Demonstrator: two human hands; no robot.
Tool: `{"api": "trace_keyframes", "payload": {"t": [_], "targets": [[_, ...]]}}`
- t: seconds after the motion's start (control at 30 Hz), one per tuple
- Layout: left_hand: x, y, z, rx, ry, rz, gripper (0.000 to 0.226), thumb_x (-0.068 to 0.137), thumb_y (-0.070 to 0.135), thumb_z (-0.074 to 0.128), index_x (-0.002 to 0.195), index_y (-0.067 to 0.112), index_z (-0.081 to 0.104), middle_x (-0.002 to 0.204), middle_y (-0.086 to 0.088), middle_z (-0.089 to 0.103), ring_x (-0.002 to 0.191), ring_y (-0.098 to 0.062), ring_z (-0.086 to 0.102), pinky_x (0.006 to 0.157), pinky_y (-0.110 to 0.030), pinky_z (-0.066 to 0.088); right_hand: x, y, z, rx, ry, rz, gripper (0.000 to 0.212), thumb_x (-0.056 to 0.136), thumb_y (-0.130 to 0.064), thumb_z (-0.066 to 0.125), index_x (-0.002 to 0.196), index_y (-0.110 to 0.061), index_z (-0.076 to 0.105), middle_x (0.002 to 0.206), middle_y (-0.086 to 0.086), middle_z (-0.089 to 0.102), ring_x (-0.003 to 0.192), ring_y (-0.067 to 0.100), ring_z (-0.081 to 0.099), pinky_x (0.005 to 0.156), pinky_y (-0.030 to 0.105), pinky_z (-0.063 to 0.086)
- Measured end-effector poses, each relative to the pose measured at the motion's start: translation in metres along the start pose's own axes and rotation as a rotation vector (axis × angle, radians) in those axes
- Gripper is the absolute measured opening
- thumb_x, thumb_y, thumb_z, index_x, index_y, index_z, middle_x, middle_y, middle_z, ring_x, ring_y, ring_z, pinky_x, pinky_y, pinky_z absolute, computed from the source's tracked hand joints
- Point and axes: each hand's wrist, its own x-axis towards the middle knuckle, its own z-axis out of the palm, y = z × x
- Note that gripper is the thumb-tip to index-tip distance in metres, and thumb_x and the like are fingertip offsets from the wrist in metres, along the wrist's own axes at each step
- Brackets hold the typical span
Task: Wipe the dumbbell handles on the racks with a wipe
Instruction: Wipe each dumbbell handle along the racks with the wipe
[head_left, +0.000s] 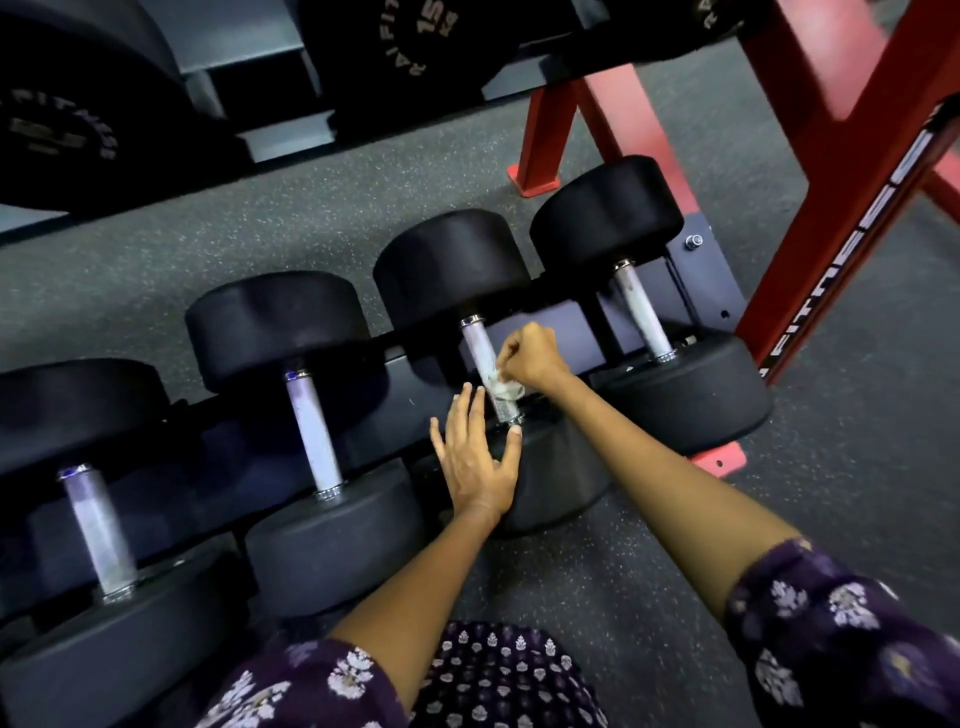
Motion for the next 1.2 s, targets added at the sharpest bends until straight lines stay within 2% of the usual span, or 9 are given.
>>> {"api": "trace_keyframes", "payload": {"t": [0.13, 0.3, 0.43, 0.53, 0.77, 0.87, 1.0, 1.1, 1.2], "targets": [[-0.001, 0.000, 0.001, 0.075, 0.021, -0.003, 0.069, 0.087, 0.050, 0.041, 0.140, 0.007, 0.048, 0.150, -0.012, 0.040, 0.141, -0.028, 0.032, 0.116, -0.056, 0.003, -0.015, 0.006, 0.009, 0.033, 0.063, -0.067, 0.013, 0.075, 0.004, 0.057, 0.073, 0.004, 0.071, 0.080, 0.017, 0.069, 0.081, 0.025, 0.064, 0.063, 0.015, 0.036], [0.000, -0.002, 0.003, 0.010, 0.043, -0.004, 0.067, 0.086, 0.050, 0.042, 0.138, 0.007, 0.051, 0.148, -0.012, 0.043, 0.139, -0.023, 0.031, 0.116, -0.057, 0.012, -0.016, 0.008, 0.014, -0.222, -0.169, 0.002, 0.021, 0.079, -0.001, 0.051, 0.059, -0.002, 0.057, 0.076, 0.022, 0.059, 0.077, 0.031, 0.061, 0.061, 0.027, 0.041], [0.000, -0.001, 0.003, -0.026, 0.032, -0.015, 0.067, 0.087, 0.051, 0.041, 0.138, 0.008, 0.050, 0.148, -0.009, 0.043, 0.139, -0.022, 0.033, 0.117, -0.051, 0.013, 0.003, -0.005, 0.007, 0.014, 0.066, -0.036, 0.009, 0.076, -0.001, 0.063, 0.076, 0.004, 0.070, 0.082, 0.020, 0.070, 0.075, 0.021, 0.061, 0.057, 0.013, 0.037], [0.000, 0.000, 0.002, -0.032, 0.019, -0.022, 0.068, 0.088, 0.052, 0.040, 0.138, 0.008, 0.050, 0.149, -0.009, 0.043, 0.140, -0.024, 0.035, 0.118, -0.048, 0.010, 0.006, -0.006, 0.006, 0.242, 0.181, -0.007, 0.016, 0.071, -0.010, 0.076, 0.079, 0.002, 0.069, 0.078, 0.014, 0.068, 0.069, 0.014, 0.055, 0.051, 0.009, 0.035], [-0.001, -0.001, 0.001, -0.041, 0.017, -0.019, 0.065, 0.086, 0.050, 0.041, 0.134, 0.009, 0.054, 0.145, -0.009, 0.047, 0.136, -0.025, 0.041, 0.117, -0.048, 0.014, -0.017, 0.021, 0.013, -0.006, -0.032, -0.023, 0.019, 0.068, -0.007, 0.078, 0.073, 0.008, 0.069, 0.072, 0.020, 0.068, 0.064, 0.010, 0.050, 0.051, 0.020, 0.036], [0.000, 0.001, 0.000, -0.045, 0.022, -0.019, 0.063, 0.087, 0.049, 0.041, 0.133, 0.009, 0.056, 0.144, -0.009, 0.048, 0.135, -0.025, 0.041, 0.117, -0.048, 0.015, -0.001, 0.013, 0.006, 0.122, 0.038, -0.031, 0.014, 0.073, -0.006, 0.074, 0.074, 0.007, 0.071, 0.063, 0.014, 0.064, 0.049, -0.003, 0.044, 0.048, 0.012, 0.032], [-0.001, 0.001, 0.000, -0.041, 0.014, -0.019, 0.063, 0.088, 0.049, 0.041, 0.134, 0.009, 0.055, 0.144, -0.009, 0.048, 0.135, -0.023, 0.040, 0.118, -0.045, 0.014, 0.015, 0.000, 0.009, 0.272, 0.112, 0.007, 0.024, 0.081, -0.012, 0.068, 0.069, 0.008, 0.069, 0.048, 0.006, 0.048, 0.042, 0.001, 0.035, 0.048, 0.016, 0.027], [-0.001, -0.001, 0.000, -0.045, 0.016, -0.015, 0.062, 0.088, 0.049, 0.041, 0.133, 0.008, 0.056, 0.143, -0.009, 0.049, 0.134, -0.023, 0.041, 0.118, -0.043, 0.014, 0.005, 0.014, 0.017, 0.324, 0.069, 0.052, 0.023, 0.084, -0.012, 0.063, 0.076, 0.008, 0.070, 0.065, 0.007, 0.059, 0.056, -0.002, 0.043, 0.060, 0.021, 0.036], [-0.001, -0.001, 0.000, -0.044, 0.024, -0.004, 0.062, 0.088, 0.048, 0.041, 0.132, 0.008, 0.057, 0.142, -0.010, 0.050, 0.133, -0.022, 0.040, 0.117, -0.043, 0.014, 0.009, 0.017, 0.018, 0.359, 0.069, 0.039, 0.015, 0.082, -0.007, 0.066, 0.089, 0.004, 0.073, 0.090, 0.014, 0.072, 0.061, -0.013, 0.050, 0.061, 0.009, 0.042]]}}
